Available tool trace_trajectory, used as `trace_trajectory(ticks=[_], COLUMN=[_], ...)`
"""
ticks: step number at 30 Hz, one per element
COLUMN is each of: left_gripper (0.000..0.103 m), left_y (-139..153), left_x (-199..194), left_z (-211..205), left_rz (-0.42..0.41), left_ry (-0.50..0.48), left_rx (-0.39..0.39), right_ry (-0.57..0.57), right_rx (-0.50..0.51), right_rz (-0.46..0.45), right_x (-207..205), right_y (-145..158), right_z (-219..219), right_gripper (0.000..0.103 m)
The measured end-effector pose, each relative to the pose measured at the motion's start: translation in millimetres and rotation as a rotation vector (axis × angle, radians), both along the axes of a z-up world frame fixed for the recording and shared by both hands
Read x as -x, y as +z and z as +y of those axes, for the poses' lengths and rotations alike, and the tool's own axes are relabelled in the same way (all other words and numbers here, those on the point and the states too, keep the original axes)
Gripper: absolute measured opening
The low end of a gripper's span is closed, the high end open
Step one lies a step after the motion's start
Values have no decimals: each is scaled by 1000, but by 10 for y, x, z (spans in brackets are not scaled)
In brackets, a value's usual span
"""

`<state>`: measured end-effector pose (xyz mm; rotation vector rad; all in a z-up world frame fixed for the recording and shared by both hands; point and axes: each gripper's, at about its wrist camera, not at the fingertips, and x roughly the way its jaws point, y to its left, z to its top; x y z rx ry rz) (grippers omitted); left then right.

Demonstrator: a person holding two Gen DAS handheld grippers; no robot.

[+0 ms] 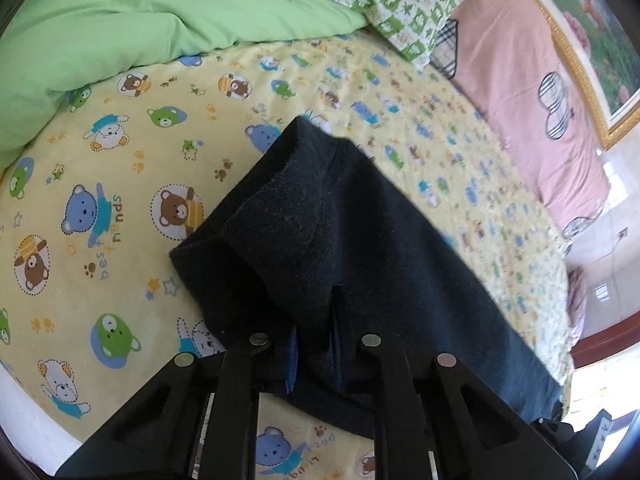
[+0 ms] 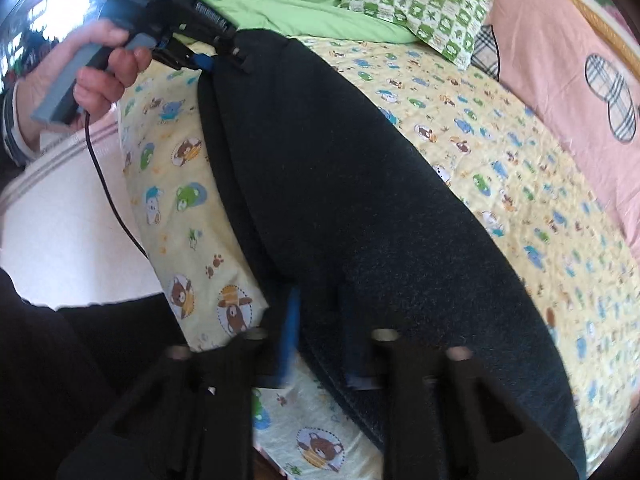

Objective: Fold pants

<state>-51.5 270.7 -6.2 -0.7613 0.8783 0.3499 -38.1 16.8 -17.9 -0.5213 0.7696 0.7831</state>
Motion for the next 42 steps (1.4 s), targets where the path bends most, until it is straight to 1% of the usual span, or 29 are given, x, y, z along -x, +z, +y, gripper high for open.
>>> trace_trajectory(ticks=[1, 3, 4, 6, 8, 11, 12, 14, 17, 19, 20, 21, 22, 23, 24, 25, 26, 28, 32, 34, 37, 39, 42], left_gripper=[9, 8, 5, 5, 5, 5, 5, 5, 6, 11, 12, 16, 21, 24, 30, 33, 34, 42, 44, 51, 52, 52, 52], left_y=[37, 166, 221, 389, 481, 416, 345, 220, 72, 40, 49, 61, 76, 93, 109, 120, 127, 120, 55, 21, -23, -36, -53], left_x=[30, 107, 148, 287, 420, 481, 477, 453, 410, 428, 452, 484, 506, 537, 579, 609, 649, 668, 649, 642, 610, 568, 478], left_z=[-16, -81, -100, -164, -194, -202, -195, -185, -198, -210, -217, -217, -211, -201, -182, -158, -128, -78, 7, 54, 119, 138, 146], left_rz=[-10, -32, -41, -81, -102, -84, -68, -50, -15, -4, -4, -5, -6, -7, -7, -9, -21, -24, -9, -16, -34, -36, -30], left_ry=[1, -2, -4, -8, -11, -20, -21, -23, -18, -17, -15, -12, -6, 5, 23, 36, 50, 64, 89, 109, 115, 110, 94], left_rx=[-9, -35, -44, -78, -89, -94, -93, -84, -106, -112, -116, -114, -114, -116, -117, -112, -97, -76, -44, -16, 29, 39, 37], right_ry=[1, 4, 3, -1, 8, 19, 22, 24, 16, -2, -10, -14, -11, -3, -1, -2, -3, -12, -58, -96, -159, -198, -240], right_rx=[-14, -54, -69, -107, -148, -179, -178, -169, -139, -142, -145, -153, -165, -177, -191, -208, -228, -277, -388, -428, -485, -514, -530], right_rz=[0, -2, -2, 10, 18, 35, 41, 56, 106, 152, 160, 165, 173, 175, 173, 173, 177, 195, 258, 295, 354, 383, 413], right_x=[-1, -1, 3, -5, 11, 44, 52, 32, -2, -29, -35, -39, -37, -29, -24, -10, -11, -78, -328, -491, -723, -881, -1091], right_y=[25, 112, 144, 222, 302, 335, 314, 242, 76, 2, -3, 9, 32, 63, 109, 148, 184, 268, 382, 396, 394, 390, 381], right_z=[-13, -66, -83, -143, -209, -258, -257, -233, -169, -150, -149, -156, -167, -179, -193, -209, -225, -253, -270, -271, -286, -304, -309], right_gripper=[9, 8, 8, 8, 8, 8, 8, 8, 8, 9, 12, 13, 17, 23, 28, 36, 40, 40, 40, 40, 40, 40, 40])
